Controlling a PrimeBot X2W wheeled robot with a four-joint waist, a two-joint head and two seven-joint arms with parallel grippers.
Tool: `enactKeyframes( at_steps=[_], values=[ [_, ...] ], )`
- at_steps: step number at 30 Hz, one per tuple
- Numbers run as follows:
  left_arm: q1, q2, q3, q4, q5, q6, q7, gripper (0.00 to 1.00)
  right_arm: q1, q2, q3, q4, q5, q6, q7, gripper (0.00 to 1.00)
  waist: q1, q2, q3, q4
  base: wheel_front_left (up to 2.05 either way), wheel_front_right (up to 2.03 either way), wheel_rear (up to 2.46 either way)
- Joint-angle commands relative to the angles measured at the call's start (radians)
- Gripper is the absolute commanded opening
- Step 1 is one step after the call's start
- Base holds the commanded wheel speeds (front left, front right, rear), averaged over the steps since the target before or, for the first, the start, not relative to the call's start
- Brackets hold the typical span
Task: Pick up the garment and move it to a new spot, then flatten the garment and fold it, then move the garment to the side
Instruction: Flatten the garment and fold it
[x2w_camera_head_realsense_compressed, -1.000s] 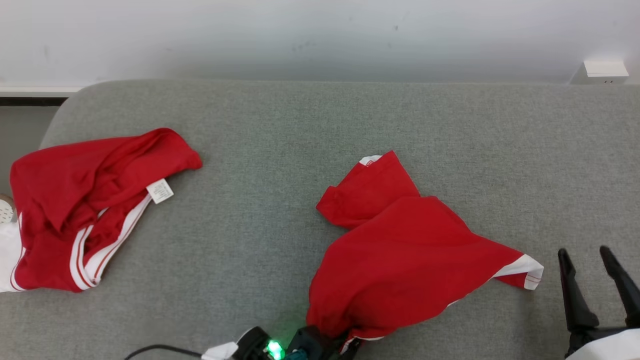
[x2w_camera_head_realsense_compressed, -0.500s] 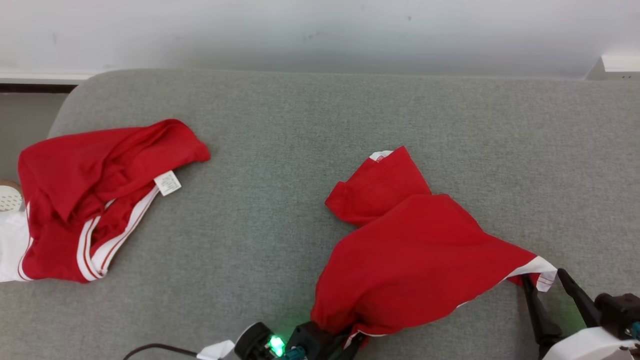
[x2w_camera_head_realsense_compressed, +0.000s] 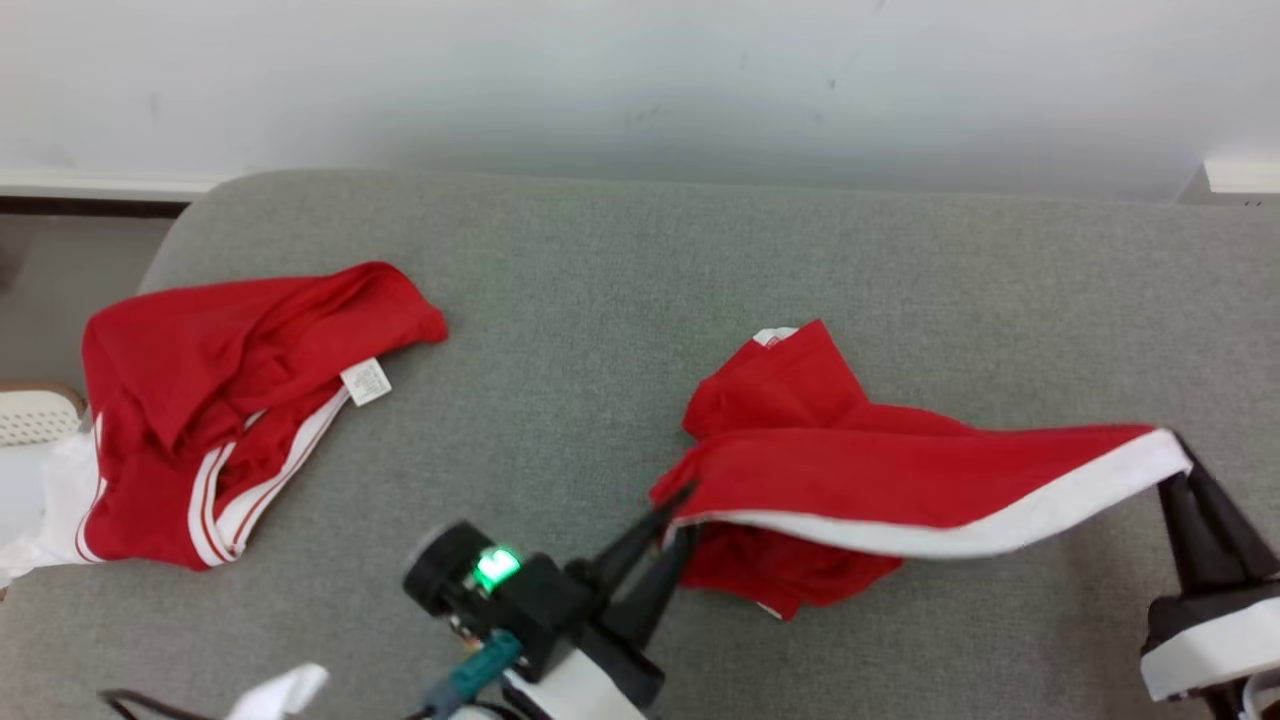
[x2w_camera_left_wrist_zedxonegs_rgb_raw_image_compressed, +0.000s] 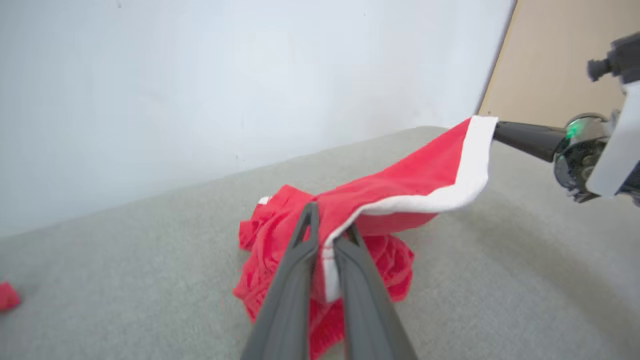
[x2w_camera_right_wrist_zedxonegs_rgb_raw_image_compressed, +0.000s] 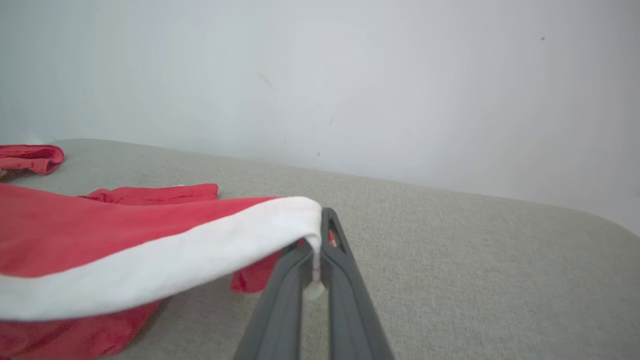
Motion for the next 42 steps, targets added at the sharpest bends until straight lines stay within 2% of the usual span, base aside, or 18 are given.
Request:
enactKeyframes(
  at_steps=[1,7,11,15,18,22,25,29,32,36,39,42],
  values=[
    [-0.018,0.017,0.013,-0.042,0.007,0.008,0.010,0.00,-0.010,-0.011,-0.013,-0.028,-0.010,-0.002,0.007,0.00,0.0000,0.0000,-0.018,-0.006,0.00,0.00,0.00],
    [-0.088,0.094,0.110,-0.313,0.014,0.032,0.080,0.00,-0.039,-0.043,-0.102,-0.269,-0.066,-0.002,0.117,0.00,0.0000,0.0000,-0.076,-0.020,0.00,0.00,0.00],
    [-0.162,0.109,0.171,-0.450,0.010,0.045,0.121,0.00,-0.066,-0.057,-0.185,-0.456,-0.096,-0.002,0.222,0.00,0.0000,0.0000,-0.097,-0.024,0.00,0.00,0.00],
    [-0.232,0.103,0.214,-0.512,-0.012,0.051,0.152,0.00,-0.112,-0.069,-0.221,-0.576,-0.087,-0.002,0.296,0.00,0.0000,0.0000,-0.094,-0.036,0.00,0.00,0.00],
    [-0.280,0.090,0.234,-0.479,-0.050,0.046,0.172,0.00,-0.161,-0.078,-0.221,-0.578,-0.065,-0.002,0.336,0.00,0.0000,0.0000,-0.077,-0.043,0.00,0.00,0.00],
    [-0.362,0.040,0.259,-0.298,-0.143,0.024,0.171,0.00,-0.268,-0.095,-0.196,-0.456,-0.026,-0.003,0.339,0.00,0.0000,0.0000,-0.037,-0.049,0.00,0.00,0.00],
    [-0.452,-0.019,0.277,-0.075,-0.219,0.000,0.146,0.00,-0.374,-0.102,-0.154,-0.312,-0.012,-0.003,0.306,0.00,0.0000,0.0000,-0.004,-0.052,0.00,0.00,0.00],
    [-0.626,-0.082,0.308,0.255,-0.268,-0.030,0.081,0.00,-0.575,-0.076,-0.098,-0.107,-0.009,-0.003,0.259,0.00,0.0000,0.0000,0.041,-0.060,0.00,0.00,0.00],
    [-0.771,-0.111,0.342,0.472,-0.295,-0.034,-0.006,0.00,-0.745,-0.038,-0.058,0.050,-0.030,-0.004,0.220,0.00,0.0000,0.0000,0.065,-0.075,0.00,0.00,0.00],
    [-0.911,-0.120,0.393,0.730,-0.307,-0.012,-0.096,0.00,-0.920,0.038,-0.024,0.280,-0.040,-0.006,0.174,0.00,0.0000,0.0000,0.071,-0.107,0.00,0.00,0.00],
    [-0.940,-0.113,0.417,0.890,-0.304,0.010,-0.126,0.00,-0.982,0.109,-0.002,0.452,-0.024,-0.006,0.136,0.00,0.0000,0.0000,0.065,-0.132,0.00,0.00,0.00],
    [-0.904,-0.120,0.433,1.024,-0.318,0.026,-0.134,0.00,-0.976,0.166,0.035,0.599,0.002,-0.006,0.095,0.00,0.0000,0.0000,0.070,-0.147,0.00,0.00,0.00]
  ],
)
